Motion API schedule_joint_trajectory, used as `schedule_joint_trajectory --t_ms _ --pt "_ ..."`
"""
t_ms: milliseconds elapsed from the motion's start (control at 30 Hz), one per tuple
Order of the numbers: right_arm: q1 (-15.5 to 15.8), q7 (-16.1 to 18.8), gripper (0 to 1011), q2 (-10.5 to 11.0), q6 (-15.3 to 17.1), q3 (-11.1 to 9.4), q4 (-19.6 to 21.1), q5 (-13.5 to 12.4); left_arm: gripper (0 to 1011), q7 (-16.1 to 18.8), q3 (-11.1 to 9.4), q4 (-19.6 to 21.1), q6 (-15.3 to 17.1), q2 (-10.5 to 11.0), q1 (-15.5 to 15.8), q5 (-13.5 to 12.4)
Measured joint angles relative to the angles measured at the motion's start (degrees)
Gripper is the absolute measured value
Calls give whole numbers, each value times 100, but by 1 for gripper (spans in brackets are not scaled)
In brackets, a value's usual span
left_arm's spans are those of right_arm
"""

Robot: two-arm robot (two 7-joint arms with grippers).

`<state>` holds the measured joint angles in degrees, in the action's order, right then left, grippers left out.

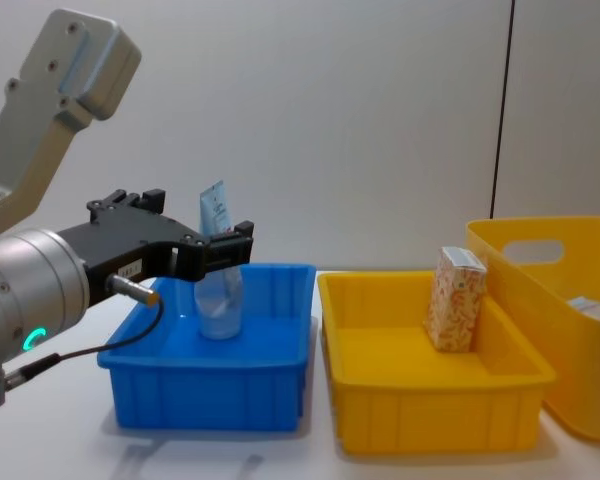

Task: Bimanual collaborative sorting of washing and personal care products

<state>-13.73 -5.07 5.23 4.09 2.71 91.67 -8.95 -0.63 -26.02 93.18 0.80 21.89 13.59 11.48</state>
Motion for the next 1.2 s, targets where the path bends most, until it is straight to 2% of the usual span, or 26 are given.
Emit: schedule_joint_trajectory --t_ms 267,500,733,1033,1200 --pt "13 -209 268 -2 499 -176 -10 67 1001 0 0 0 0 0 0 0" --pt "-45 -313 268 -26 968 -249 -165 102 1001 0 0 0 0 0 0 0" --pt "-215 -371 268 -97 1428 -259 -529 133 1001 0 0 0 0 0 0 0" --pt "-413 -390 266 -176 1717 -235 -952 157 1001 0 0 0 0 0 0 0" --pt "-477 -397 385 -203 1804 -227 -1090 168 1002 0 0 0 0 0 0 0"
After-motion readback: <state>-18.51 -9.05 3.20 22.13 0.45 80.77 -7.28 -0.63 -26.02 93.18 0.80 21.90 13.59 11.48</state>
